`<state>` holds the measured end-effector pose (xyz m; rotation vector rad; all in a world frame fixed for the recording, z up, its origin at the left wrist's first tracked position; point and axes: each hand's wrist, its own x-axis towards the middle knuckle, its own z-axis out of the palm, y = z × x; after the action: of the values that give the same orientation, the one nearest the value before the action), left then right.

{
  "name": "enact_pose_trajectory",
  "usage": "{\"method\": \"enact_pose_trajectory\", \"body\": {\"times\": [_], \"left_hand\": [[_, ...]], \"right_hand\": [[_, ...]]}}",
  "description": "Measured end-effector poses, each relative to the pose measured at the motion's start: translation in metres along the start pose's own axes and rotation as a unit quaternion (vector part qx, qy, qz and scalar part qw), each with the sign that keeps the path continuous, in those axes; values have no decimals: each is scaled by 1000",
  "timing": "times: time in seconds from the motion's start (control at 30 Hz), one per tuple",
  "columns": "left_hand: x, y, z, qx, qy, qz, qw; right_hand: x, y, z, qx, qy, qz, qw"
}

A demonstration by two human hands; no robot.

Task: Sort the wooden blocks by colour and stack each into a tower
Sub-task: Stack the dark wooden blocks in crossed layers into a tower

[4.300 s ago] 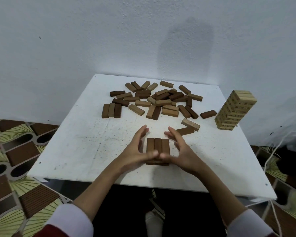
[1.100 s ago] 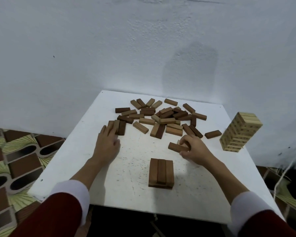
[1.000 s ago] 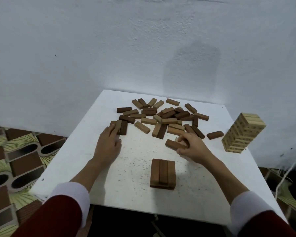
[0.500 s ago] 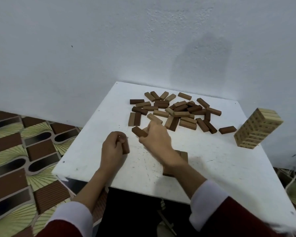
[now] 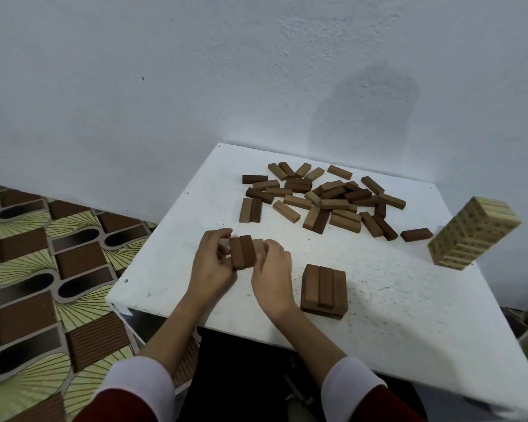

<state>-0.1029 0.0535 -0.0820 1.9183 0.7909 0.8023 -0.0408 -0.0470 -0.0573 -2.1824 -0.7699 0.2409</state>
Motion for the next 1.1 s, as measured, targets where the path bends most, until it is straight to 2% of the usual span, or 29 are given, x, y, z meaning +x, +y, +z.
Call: {"method": "enact_pose_trajectory", "body": {"times": [0.13,0.27,0.37,0.47,0.57,0.67,0.8,0.93,1.03,1.1], "left_hand": [[1,-7,1,24,-47,49,997],[1,-4,2,42,-57,74,995],[3,-9,1,68,-105,116,985],[2,-7,-2,107,-149,103,978],[-2,0,-4,119,-153,106,975],[-2,1,-5,73,-141,94,983],[-4,4,-8,-9,-147,15,989],[-8,10,-10,-63,-138,-11,988],[-7,12,-14,-176,-76,-57,980],[-4,11,-16,-185,-19,-64,980]], "right_hand": [[-14,5,3,37,-28,-7,999],[-9,6,4,18,-4,14,1000],[-9,3,2,18,-34,39,999],[-9,3,1,18,-48,40,998],[-9,3,2,18,-64,34,997],[-8,5,5,17,-59,31,998],[-7,7,4,45,-47,36,997],[-7,7,1,58,-45,47,996],[-8,8,1,64,-37,46,996],[-9,8,0,72,-41,52,995]]}}
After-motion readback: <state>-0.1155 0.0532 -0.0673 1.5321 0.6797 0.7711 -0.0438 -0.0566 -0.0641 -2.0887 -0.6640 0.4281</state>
